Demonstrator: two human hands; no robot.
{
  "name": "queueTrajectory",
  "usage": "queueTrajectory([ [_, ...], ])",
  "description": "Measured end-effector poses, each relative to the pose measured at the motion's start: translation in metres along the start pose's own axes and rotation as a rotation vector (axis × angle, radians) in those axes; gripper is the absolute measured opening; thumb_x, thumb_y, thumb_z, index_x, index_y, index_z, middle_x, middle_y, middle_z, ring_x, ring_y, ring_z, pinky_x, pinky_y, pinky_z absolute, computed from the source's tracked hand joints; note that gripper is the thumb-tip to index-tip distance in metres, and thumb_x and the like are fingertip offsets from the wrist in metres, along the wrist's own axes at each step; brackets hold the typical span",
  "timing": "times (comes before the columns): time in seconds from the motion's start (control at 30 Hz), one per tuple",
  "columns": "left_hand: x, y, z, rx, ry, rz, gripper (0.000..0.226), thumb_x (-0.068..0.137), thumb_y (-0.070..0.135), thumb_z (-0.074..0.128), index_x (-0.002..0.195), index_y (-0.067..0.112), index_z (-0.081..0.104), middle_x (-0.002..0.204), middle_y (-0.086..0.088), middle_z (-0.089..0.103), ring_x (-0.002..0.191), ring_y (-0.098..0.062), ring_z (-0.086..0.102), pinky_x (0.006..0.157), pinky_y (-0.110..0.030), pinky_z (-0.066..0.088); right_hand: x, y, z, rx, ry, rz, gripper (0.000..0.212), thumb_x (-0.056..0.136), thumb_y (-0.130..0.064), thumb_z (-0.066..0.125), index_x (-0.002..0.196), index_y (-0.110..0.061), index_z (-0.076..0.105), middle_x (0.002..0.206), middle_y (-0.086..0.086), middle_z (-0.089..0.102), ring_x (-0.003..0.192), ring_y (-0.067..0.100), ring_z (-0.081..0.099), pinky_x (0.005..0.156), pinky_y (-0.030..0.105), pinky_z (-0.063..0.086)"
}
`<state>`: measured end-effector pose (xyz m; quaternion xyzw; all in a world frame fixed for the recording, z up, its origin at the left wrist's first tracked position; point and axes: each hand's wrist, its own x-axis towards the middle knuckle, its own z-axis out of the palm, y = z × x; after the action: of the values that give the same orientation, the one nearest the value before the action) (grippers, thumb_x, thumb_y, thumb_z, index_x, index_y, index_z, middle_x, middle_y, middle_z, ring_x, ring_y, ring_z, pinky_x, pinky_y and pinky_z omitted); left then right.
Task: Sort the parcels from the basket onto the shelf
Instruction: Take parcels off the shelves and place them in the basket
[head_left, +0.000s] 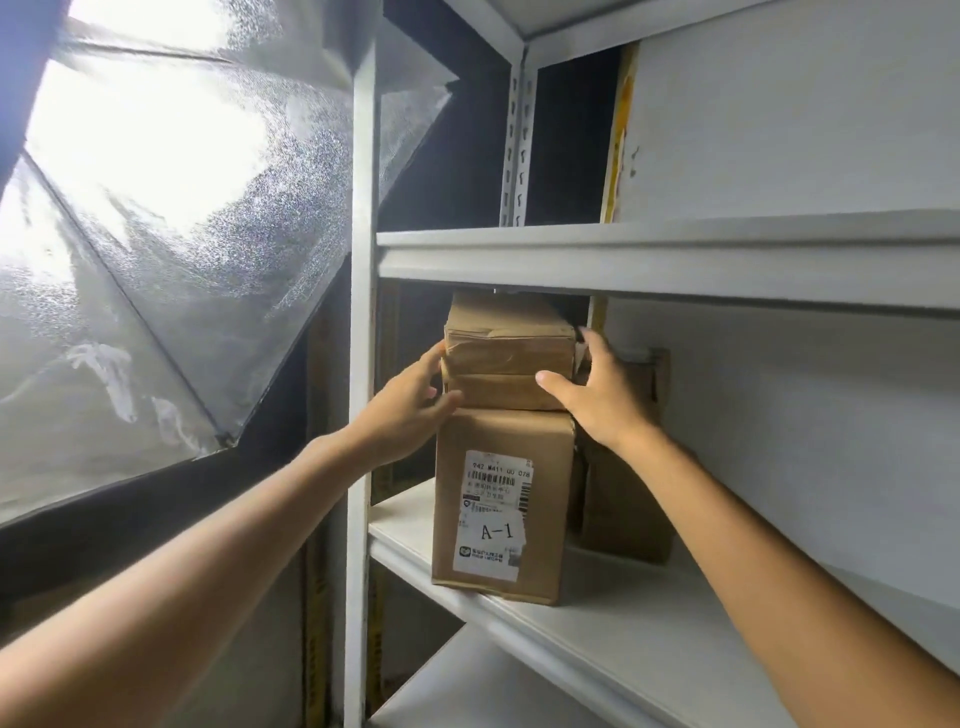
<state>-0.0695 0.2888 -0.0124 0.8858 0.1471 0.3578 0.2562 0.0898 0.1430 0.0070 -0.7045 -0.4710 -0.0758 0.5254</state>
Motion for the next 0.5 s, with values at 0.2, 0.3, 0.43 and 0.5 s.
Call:
queueTrajectory([
  [0.2, 0.018, -0.014, 0.005, -0.198, 0.055, 0.042, 0.066, 0.091, 0.02, 0.063, 0.139, 0.044, 0.025, 0.124, 0.013, 0.05, 0.085, 0.008, 0.06, 0.061, -0.001, 0.044, 0.017, 0.005, 0.013, 0.112, 0.042, 0.013, 0.071, 0.082, -0.021, 0.076, 0.141, -0.017, 0.037, 0.12, -0.012, 0.05, 0.108, 0.002, 0.049, 0.085, 0.01, 0.037],
  [0.3, 0.02, -0.019, 0.007, -0.261, 0.097, 0.075, 0.066, 0.088, 0.013, 0.065, 0.136, 0.044, 0.033, 0.119, 0.016, 0.056, 0.08, 0.01, 0.064, 0.064, -0.002, 0.044, 0.018, 0.005, 0.017, 0.132, 0.097, -0.004, 0.061, 0.082, -0.014, 0.075, 0.134, -0.016, 0.043, 0.112, -0.013, 0.055, 0.102, 0.003, 0.053, 0.072, -0.002, 0.037],
  [0.43, 0.018, -0.016, 0.01, -0.296, 0.121, 0.094, 0.066, 0.089, 0.012, 0.064, 0.143, 0.038, 0.036, 0.118, 0.023, 0.06, 0.091, -0.011, 0.07, 0.082, -0.02, 0.053, 0.017, 0.0, 0.017, 0.137, 0.128, -0.016, 0.052, 0.083, -0.01, 0.073, 0.129, -0.011, 0.048, 0.111, -0.009, 0.058, 0.101, 0.006, 0.054, 0.073, -0.005, 0.037],
  [0.5, 0.016, -0.009, 0.008, -0.322, 0.128, 0.096, 0.066, 0.089, 0.016, 0.065, 0.145, 0.037, 0.035, 0.127, 0.013, 0.06, 0.093, -0.016, 0.07, 0.088, -0.034, 0.055, 0.016, -0.005, 0.012, 0.11, 0.129, -0.003, 0.055, 0.085, -0.019, 0.072, 0.132, -0.006, 0.047, 0.129, 0.002, 0.057, 0.116, 0.016, 0.054, 0.095, 0.014, 0.043],
])
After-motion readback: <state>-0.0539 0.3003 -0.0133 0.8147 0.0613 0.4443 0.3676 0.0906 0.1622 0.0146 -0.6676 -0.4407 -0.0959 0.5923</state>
